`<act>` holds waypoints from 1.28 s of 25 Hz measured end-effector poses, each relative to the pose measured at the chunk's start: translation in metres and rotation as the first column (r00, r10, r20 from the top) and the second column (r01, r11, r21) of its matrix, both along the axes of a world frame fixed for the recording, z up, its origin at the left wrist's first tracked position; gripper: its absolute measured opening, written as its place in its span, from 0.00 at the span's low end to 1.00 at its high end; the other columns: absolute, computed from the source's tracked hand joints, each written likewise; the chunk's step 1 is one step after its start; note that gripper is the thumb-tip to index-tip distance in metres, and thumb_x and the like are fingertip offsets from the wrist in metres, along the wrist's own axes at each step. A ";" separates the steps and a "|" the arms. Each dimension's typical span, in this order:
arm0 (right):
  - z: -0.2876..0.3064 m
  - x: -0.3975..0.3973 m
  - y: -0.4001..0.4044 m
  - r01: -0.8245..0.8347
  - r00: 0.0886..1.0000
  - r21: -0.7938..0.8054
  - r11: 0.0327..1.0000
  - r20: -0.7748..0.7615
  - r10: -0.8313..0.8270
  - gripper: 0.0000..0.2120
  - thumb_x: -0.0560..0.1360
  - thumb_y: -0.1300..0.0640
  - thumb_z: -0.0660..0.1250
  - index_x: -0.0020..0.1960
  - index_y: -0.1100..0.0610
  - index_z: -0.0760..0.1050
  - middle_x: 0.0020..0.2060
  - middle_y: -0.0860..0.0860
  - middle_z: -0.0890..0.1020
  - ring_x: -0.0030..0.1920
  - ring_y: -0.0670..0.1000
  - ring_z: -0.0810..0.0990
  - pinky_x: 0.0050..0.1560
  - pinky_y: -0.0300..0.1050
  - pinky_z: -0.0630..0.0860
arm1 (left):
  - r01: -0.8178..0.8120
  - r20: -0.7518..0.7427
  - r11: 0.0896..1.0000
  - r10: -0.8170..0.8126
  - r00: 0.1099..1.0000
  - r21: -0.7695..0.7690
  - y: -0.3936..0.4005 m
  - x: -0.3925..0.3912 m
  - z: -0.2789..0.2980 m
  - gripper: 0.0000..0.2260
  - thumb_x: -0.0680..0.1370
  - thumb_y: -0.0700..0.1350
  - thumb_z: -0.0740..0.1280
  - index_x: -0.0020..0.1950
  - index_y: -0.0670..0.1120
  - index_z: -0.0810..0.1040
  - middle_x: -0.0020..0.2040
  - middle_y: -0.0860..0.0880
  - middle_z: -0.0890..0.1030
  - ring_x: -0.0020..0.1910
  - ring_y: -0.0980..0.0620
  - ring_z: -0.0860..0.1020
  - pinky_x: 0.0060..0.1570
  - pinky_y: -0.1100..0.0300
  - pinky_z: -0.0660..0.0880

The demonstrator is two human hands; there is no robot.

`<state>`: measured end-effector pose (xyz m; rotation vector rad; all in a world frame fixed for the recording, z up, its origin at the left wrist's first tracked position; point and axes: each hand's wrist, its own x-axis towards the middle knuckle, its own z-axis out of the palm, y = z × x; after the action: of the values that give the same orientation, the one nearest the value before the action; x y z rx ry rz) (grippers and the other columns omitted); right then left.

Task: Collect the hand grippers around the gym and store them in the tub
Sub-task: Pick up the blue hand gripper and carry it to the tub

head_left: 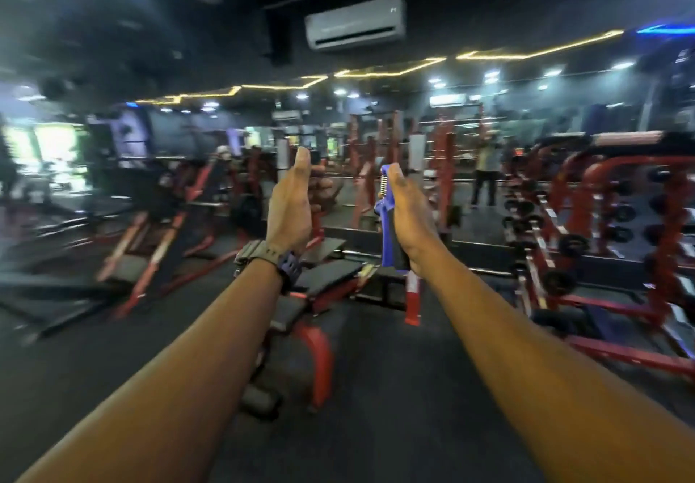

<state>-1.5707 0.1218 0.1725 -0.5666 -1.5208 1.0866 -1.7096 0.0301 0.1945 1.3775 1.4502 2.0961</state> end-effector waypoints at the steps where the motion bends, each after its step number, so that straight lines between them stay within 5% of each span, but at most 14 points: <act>1: -0.002 -0.016 -0.015 -0.061 0.998 0.009 0.998 0.011 0.061 0.34 0.79 0.35 0.56 0.57 0.67 0.74 0.34 0.54 0.75 0.38 0.54 0.75 0.44 0.49 0.72 | -0.058 -0.002 0.998 0.058 0.998 -0.002 -0.026 -0.013 -0.001 0.32 0.67 0.75 0.57 0.47 0.49 0.82 0.46 0.46 0.85 0.47 0.46 0.82 0.53 0.46 0.76; 5: -0.011 -0.087 -0.093 -0.289 0.957 -0.057 0.956 0.021 0.291 0.24 0.81 0.37 0.57 0.51 0.56 0.78 0.36 0.55 0.78 0.37 0.53 0.77 0.43 0.50 0.74 | -0.320 0.009 0.947 0.320 0.947 -0.004 -0.146 -0.067 -0.003 0.32 0.67 0.74 0.57 0.48 0.48 0.81 0.44 0.46 0.85 0.44 0.47 0.81 0.48 0.48 0.74; 8: -0.010 -0.143 -0.169 -0.429 0.900 -0.053 0.902 0.060 0.432 0.29 0.80 0.36 0.56 0.55 0.62 0.76 0.37 0.56 0.79 0.37 0.54 0.76 0.44 0.51 0.73 | -0.484 0.028 0.875 0.484 0.875 0.016 -0.244 -0.102 -0.002 0.31 0.74 0.71 0.56 0.51 0.45 0.81 0.48 0.43 0.84 0.47 0.44 0.81 0.49 0.47 0.75; 12: -0.009 -0.208 -0.308 -0.644 0.763 0.012 0.765 0.085 0.641 0.28 0.81 0.37 0.56 0.58 0.62 0.76 0.35 0.51 0.78 0.38 0.53 0.78 0.46 0.51 0.75 | -0.672 0.076 0.740 0.669 0.740 0.023 -0.391 -0.128 -0.005 0.31 0.74 0.67 0.54 0.54 0.43 0.79 0.48 0.44 0.82 0.44 0.50 0.81 0.41 0.61 0.74; 20: -0.036 -0.285 -0.618 -0.891 0.436 -0.054 0.450 0.170 0.884 0.25 0.65 0.19 0.53 0.45 0.34 0.77 0.40 0.55 0.84 0.43 0.60 0.80 0.56 0.66 0.77 | -0.918 0.041 0.396 0.918 0.395 -0.026 -0.693 -0.123 -0.034 0.30 0.74 0.70 0.53 0.52 0.47 0.80 0.49 0.45 0.84 0.48 0.46 0.81 0.50 0.50 0.73; 25: -0.053 -0.305 -0.763 -0.937 0.296 -0.134 0.322 0.186 0.937 0.29 0.69 0.24 0.55 0.41 0.49 0.76 0.41 0.56 0.85 0.44 0.62 0.81 0.56 0.66 0.78 | -0.978 0.035 0.199 0.980 0.197 -0.058 -0.839 -0.108 -0.045 0.31 0.75 0.69 0.53 0.52 0.46 0.81 0.51 0.42 0.84 0.51 0.41 0.83 0.52 0.45 0.75; 32: -0.099 -0.349 -0.915 -0.981 0.062 -0.169 0.096 0.198 0.978 0.30 0.76 0.29 0.55 0.51 0.55 0.77 0.39 0.54 0.82 0.38 0.52 0.79 0.45 0.53 0.77 | -0.995 0.106 0.018 0.994 0.007 -0.101 -0.976 -0.123 -0.089 0.29 0.77 0.66 0.53 0.53 0.43 0.81 0.51 0.40 0.84 0.46 0.48 0.81 0.49 0.51 0.74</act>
<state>-1.9201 -0.7933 0.0734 0.6249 -2.2022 2.1089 -1.8324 -0.9455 0.1055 -0.2803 2.8572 2.6735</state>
